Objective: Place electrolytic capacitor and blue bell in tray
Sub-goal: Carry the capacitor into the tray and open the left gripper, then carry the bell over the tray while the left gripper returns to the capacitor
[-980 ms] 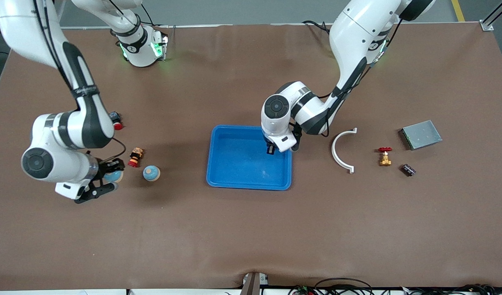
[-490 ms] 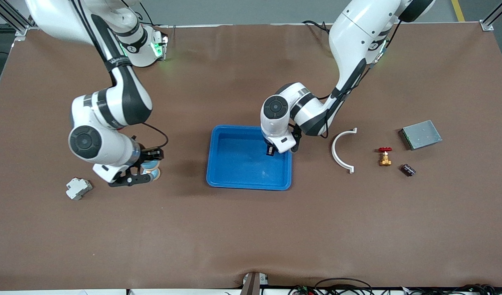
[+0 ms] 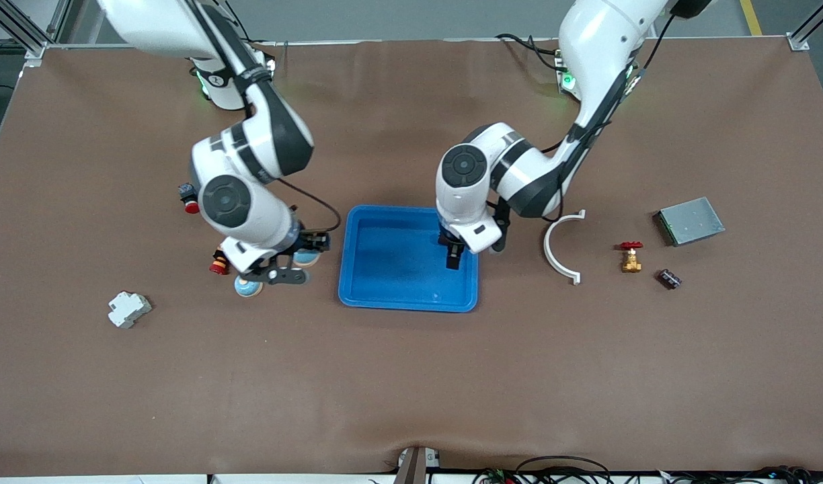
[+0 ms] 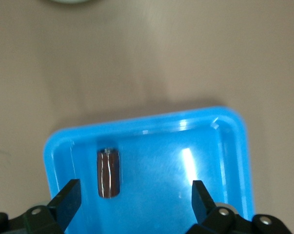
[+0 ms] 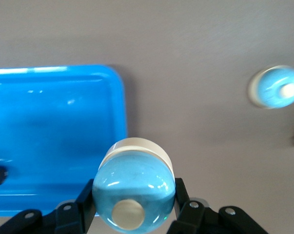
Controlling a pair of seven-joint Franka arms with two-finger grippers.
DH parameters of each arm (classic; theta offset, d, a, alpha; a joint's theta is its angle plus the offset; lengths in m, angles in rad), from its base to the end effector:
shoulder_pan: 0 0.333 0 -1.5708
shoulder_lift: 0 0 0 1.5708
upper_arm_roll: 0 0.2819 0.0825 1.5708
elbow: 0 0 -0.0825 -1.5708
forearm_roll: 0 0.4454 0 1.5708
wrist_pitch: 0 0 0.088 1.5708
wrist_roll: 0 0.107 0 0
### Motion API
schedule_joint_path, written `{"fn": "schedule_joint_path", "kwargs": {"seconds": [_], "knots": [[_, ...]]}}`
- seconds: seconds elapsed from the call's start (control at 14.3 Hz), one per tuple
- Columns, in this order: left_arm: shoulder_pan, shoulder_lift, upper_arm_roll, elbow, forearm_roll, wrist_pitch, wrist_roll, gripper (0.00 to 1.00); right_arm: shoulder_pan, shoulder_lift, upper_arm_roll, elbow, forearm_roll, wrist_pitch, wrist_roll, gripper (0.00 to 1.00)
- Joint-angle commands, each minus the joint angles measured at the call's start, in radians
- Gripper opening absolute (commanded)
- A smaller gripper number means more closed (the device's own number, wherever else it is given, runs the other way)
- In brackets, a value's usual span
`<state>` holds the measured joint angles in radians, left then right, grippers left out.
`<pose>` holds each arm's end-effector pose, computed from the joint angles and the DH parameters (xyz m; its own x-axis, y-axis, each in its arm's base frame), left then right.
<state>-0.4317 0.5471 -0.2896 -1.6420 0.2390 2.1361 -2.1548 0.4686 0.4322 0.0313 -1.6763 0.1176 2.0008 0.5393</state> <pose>0.5516 -0.4511 0.2422 0.2279 0.9721 0.0560 0.9735 -0.2284 0.0040 0.6063 0.3377 0.2819 0.9839 -0.0920 -0.1532 -0.0993 -0.9942 -0.0409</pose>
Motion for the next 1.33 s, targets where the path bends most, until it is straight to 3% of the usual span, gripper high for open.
{"fn": "schedule_joint_path", "kwargs": {"seconds": [0.0,0.14,0.49,1.26], "knots": [[0.066,-0.079,0.000,-0.013,0.019,-0.086,0.122,1.00,0.030,0.029,-0.010,-0.008,0.065,0.039,0.039,0.15],[0.135,-0.105,-0.002,-0.016,0.019,-0.108,0.249,1.00,0.056,0.063,-0.010,-0.008,0.117,0.079,0.039,0.15],[0.290,-0.150,-0.005,-0.028,0.008,-0.251,0.492,1.00,0.122,0.146,-0.010,-0.007,0.120,0.161,0.042,0.15],[0.591,-0.141,-0.007,-0.117,0.022,-0.251,1.035,1.00,0.185,0.235,-0.010,-0.006,0.122,0.240,0.039,0.17]]}}
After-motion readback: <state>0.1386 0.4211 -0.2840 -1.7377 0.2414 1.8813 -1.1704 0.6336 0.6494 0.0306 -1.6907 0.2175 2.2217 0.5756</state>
